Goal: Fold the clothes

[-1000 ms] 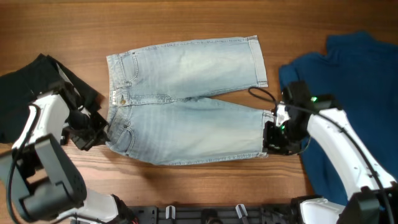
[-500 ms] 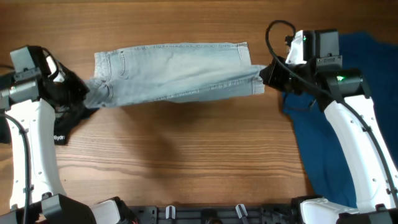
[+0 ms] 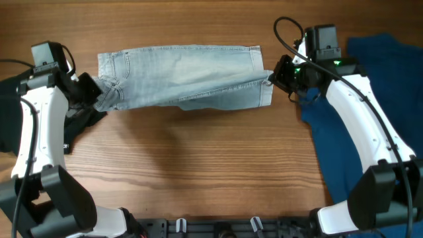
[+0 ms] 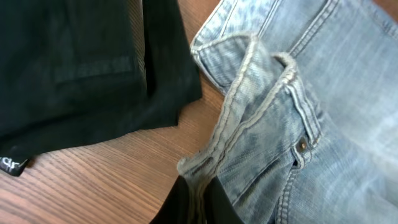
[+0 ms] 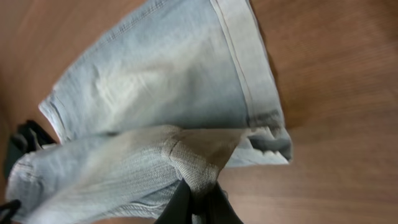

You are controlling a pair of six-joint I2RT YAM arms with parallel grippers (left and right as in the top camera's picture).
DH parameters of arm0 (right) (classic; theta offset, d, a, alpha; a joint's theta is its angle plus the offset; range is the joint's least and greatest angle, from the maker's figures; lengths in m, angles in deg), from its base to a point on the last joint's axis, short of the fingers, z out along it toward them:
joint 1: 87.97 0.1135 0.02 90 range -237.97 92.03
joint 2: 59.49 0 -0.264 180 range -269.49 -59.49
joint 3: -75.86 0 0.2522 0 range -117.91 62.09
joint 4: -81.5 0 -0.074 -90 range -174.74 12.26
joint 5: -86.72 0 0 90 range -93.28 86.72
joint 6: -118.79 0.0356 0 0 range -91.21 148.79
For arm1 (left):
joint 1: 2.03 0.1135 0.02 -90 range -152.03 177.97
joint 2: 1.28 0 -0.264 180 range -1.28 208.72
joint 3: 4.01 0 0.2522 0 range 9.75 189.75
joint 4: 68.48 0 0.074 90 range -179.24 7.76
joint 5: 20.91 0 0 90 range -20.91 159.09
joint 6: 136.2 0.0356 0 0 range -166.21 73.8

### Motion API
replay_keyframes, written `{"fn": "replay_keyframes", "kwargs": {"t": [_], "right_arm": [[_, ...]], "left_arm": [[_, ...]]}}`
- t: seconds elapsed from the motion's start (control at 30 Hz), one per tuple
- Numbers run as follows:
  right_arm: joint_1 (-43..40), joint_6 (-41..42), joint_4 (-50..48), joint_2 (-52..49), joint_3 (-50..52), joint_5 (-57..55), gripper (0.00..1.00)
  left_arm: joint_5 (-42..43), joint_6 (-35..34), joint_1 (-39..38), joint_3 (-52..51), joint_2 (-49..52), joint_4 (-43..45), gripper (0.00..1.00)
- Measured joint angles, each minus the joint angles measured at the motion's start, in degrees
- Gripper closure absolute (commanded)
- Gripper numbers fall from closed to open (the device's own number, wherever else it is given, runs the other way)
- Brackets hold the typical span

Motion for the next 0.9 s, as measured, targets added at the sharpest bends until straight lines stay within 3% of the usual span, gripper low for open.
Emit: {"fn": "replay_keyframes", "kwargs": {"t": [0.2,0.33,0.43,0.73,0.9], "right_arm": [[0.0,4.13,-12.79,-7.32,-0.04,2.84,0.93],[-0.02,5.75,-18.05,-10.03,-0.09,3.34,0.96],[-0.28,4.13,-16.79,-10.01,-0.11,4.46,0.96],[-1.38,-5.55,12.07,7.02,-0.79,3.17,0.95],[-1.4,-7.87,19.41,6.86,-0.76,-1.31,0.94]], "left_arm": [[0.13,0.0,-0.42,0.0,5.55,14.62,0.86],[-0.87,-0.11,-1.99,0.02,7.04,18.34,0.96],[-1.57,-0.48,-2.32,0.28,7.06,13.33,0.96],[-2.12,-1.09,-2.32,1.14,-1.55,-18.84,0.96],[-2.12,-1.99,-2.32,1.16,-1.55,-24.09,0.91]]}}
